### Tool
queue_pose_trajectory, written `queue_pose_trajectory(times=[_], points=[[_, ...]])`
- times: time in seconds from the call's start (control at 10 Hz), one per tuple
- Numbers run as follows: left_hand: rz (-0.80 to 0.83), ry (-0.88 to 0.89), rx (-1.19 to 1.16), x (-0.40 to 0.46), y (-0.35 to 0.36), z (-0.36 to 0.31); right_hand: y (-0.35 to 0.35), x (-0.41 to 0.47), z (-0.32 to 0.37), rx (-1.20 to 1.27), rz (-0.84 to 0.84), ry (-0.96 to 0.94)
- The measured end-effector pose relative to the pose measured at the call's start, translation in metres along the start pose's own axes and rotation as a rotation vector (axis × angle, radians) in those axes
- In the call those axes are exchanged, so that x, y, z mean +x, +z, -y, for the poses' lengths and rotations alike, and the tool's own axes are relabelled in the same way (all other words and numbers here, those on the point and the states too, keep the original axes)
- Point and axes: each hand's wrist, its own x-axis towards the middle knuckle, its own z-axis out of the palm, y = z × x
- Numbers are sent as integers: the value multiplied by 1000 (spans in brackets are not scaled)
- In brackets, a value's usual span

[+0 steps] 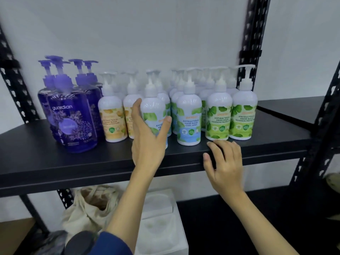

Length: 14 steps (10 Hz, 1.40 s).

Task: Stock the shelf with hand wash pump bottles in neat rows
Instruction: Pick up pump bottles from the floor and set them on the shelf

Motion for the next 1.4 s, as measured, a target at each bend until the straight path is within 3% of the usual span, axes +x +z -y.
queue_pose_trajectory(times=[0.1,0.3,0.6,0.8,1.4], points=[[125,12,-30,3,-6,6,3,-1,2,17,-16,29],[10,-19,140,-3,-9,7,3,-1,3,16,-16,45],[116,-19,-79,3,-14,14,3,-1,3,6,-15,50],[7,36,91,-5,-6,8,3,-2,2,10,-8,50],[127,115,-37,-5,-12,14,7,-3,3,-3,-26,62]])
